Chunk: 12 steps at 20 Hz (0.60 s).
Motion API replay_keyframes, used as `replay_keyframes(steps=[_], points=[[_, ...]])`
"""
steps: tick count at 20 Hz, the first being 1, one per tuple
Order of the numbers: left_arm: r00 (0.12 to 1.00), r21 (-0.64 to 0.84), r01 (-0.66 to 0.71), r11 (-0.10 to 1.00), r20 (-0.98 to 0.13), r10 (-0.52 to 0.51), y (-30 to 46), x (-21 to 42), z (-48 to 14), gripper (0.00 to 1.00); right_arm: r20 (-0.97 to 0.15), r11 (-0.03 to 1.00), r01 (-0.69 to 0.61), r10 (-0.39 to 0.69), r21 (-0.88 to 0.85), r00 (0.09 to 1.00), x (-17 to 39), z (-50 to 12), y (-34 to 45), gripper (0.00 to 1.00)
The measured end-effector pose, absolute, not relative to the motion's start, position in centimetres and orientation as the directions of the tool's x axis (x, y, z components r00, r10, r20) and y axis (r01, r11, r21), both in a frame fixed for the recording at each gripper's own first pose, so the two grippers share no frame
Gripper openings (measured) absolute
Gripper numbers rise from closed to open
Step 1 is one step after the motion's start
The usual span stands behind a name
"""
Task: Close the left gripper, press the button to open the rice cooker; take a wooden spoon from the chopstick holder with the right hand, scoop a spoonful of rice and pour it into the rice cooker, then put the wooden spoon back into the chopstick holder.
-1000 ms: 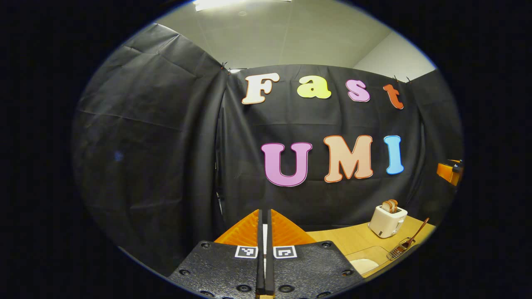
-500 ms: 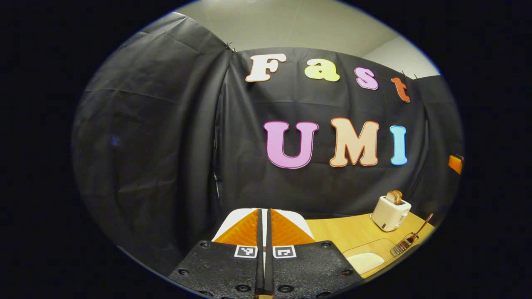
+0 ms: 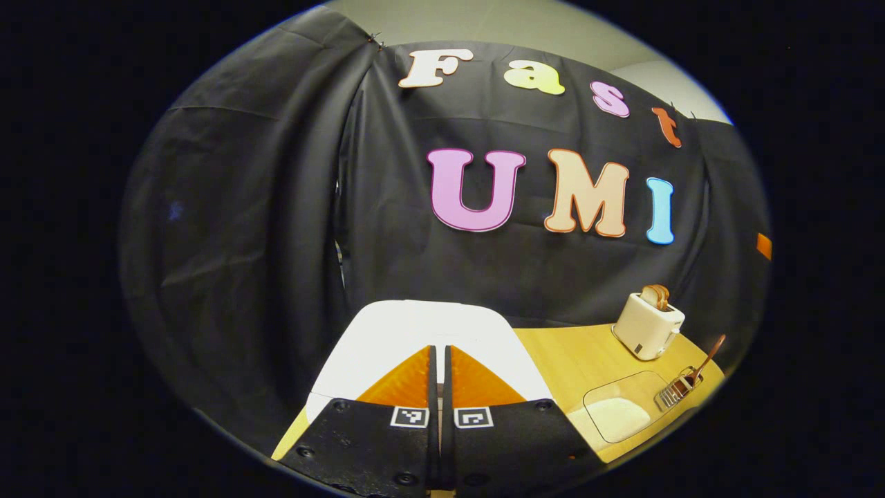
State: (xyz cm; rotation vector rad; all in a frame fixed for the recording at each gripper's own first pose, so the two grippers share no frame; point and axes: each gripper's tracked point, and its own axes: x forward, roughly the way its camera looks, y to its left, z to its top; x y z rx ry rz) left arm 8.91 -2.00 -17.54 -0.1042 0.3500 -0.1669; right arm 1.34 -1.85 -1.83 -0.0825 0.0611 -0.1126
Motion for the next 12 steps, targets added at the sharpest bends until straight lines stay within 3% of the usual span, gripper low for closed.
replay_keyframes(steps=[12], points=[[0.886, -0.118, 0.17, 0.978, -0.415, -0.204, -2.5, 8.8, -21.8, 0.0, -0.058, 0.986, 0.139, -0.145, -0.096, 0.988, 0.9, -2.0, -2.5, 1.0]])
